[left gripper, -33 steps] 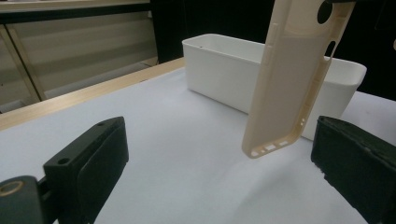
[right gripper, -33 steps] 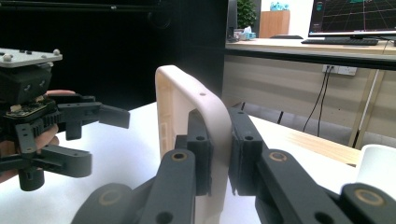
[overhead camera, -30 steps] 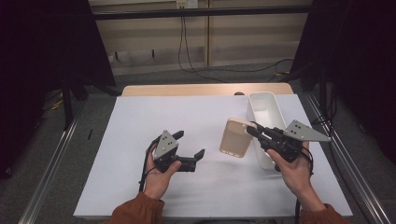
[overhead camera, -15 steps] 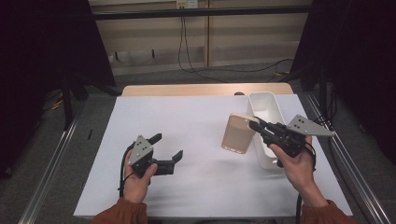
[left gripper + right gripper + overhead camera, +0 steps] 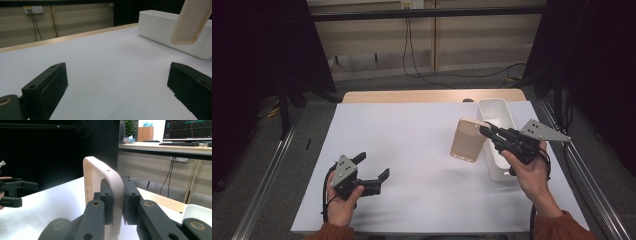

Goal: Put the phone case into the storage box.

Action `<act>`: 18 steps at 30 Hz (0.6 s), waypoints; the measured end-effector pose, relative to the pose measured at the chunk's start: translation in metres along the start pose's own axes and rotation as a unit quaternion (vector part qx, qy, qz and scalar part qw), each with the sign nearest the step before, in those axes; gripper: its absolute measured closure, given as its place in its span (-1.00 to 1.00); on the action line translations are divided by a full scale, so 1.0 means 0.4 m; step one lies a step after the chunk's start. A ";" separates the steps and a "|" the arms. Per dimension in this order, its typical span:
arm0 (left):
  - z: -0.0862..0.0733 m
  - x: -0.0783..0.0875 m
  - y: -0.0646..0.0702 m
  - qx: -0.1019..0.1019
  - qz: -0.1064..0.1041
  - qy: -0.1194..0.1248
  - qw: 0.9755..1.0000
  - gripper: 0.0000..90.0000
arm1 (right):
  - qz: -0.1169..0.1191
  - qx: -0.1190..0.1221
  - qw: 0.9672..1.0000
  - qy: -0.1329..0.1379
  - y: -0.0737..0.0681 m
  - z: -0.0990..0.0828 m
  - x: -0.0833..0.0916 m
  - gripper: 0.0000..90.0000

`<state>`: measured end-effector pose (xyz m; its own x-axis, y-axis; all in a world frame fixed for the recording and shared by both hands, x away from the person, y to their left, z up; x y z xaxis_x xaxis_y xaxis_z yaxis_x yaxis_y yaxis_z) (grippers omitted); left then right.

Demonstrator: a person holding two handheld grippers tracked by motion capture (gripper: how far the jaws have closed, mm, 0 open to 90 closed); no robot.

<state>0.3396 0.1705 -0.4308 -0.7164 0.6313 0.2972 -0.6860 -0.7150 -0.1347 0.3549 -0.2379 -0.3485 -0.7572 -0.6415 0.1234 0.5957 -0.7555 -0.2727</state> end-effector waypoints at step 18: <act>-0.032 0.049 -0.023 0.029 0.052 0.024 0.998 -0.92 | 0.001 0.005 1.000 0.011 0.030 0.051 -0.011 0.80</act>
<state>0.3301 0.1935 -0.4358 -0.7894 0.5658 0.2382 -0.6004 -0.7924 -0.1076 0.3710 -0.2468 -0.3327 -0.7615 -0.6402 0.1008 0.6002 -0.7553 -0.2632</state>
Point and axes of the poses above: each handheld gripper's, and its own axes: x roughly backward along the jaws, z roughly out of its top, y roughly to its right, the point moved 4 cm from there along -x, roughly forward along the jaws, and after that the axes turned 11 degrees about -x, right-handed, at the moved point
